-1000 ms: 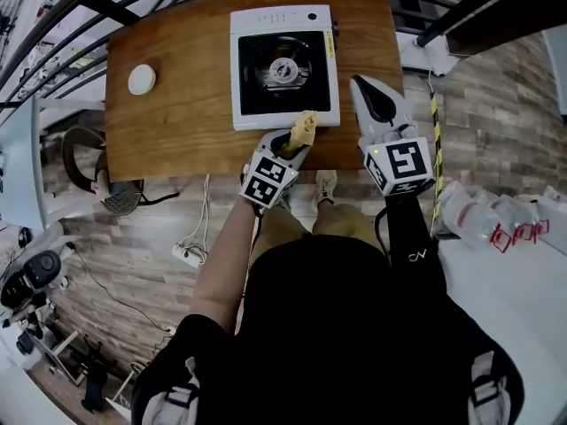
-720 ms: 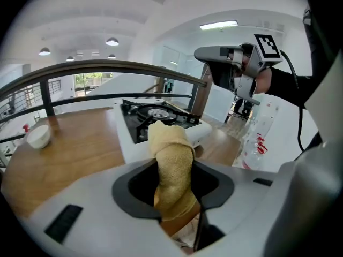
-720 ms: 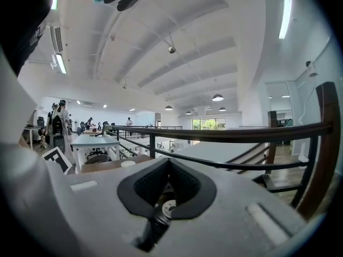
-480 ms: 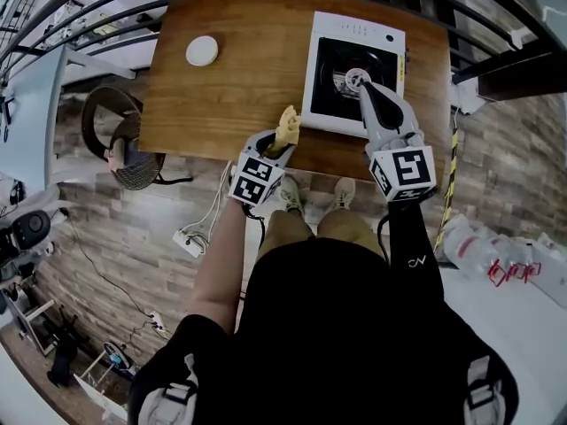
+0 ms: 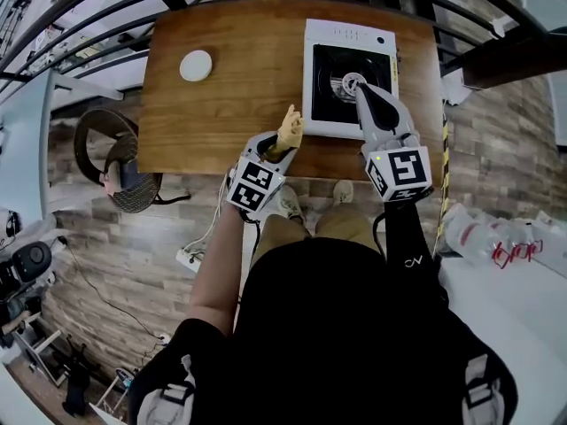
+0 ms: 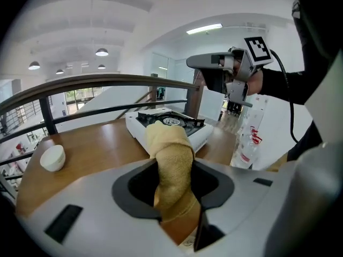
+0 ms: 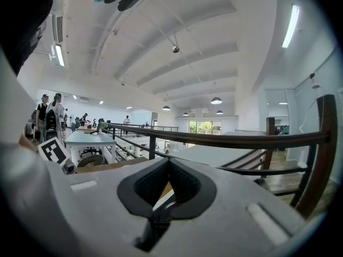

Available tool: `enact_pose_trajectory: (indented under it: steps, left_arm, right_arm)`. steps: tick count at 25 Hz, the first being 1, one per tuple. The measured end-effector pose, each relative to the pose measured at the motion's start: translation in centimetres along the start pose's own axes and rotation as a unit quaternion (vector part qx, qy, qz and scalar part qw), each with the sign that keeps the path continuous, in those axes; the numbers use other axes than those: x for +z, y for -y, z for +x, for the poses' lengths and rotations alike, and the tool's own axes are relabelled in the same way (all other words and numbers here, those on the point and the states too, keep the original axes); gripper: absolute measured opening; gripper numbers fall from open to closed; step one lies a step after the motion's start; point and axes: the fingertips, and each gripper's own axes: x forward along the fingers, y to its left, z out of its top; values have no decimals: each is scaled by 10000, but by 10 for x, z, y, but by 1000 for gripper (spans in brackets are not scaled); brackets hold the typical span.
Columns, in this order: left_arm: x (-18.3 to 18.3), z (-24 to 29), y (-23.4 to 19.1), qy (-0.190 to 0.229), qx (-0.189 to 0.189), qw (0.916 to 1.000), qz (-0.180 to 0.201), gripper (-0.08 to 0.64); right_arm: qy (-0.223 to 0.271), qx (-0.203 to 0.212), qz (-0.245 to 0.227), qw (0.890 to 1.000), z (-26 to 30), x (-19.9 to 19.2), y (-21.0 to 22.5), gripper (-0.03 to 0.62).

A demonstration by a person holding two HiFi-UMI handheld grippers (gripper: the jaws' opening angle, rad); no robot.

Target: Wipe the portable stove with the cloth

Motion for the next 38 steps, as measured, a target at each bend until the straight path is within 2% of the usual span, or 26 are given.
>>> enact_pose_trajectory:
  steps: [6, 12, 15, 17, 21, 26, 30, 33, 38]
  left_arm:
    - [52, 5, -13, 308, 18, 9995, 15, 155]
    - [144, 31, -23, 814, 154, 9966, -5, 155]
    - [191, 64, -10, 978, -44, 9952, -6, 155]
    - [219, 94, 3, 955, -199, 9950, 210, 155]
    - [258, 161, 30, 597, -430, 9933, 895, 155]
    - [286, 247, 48, 2, -524, 9856, 1606, 155]
    - [265, 296, 46, -723, -504, 9816, 1694, 153]
    - [239, 314, 40, -1217, -528, 9788, 1559, 153]
    - [229, 311, 52, -1343, -642, 9779, 1468, 153]
  right_arm:
    - [27, -175, 59, 9998, 0, -3, 34, 2]
    - [78, -251, 154, 9995, 12, -7, 106, 2]
    - [158, -292, 234, 9992, 15, -4, 149, 2]
    - [188, -319, 243, 9990, 15, -3, 175, 2]
    - [158, -435, 279, 9985, 11, -11, 225, 2]
    - [94, -568, 338, 9978, 0, -24, 277, 2]
    - [17, -679, 429, 9968, -9, -39, 305, 2]
    - [-6, -679, 487, 9965, -8, -45, 315, 2]
    - [-32, -566, 520, 9970, -3, -50, 313, 2]
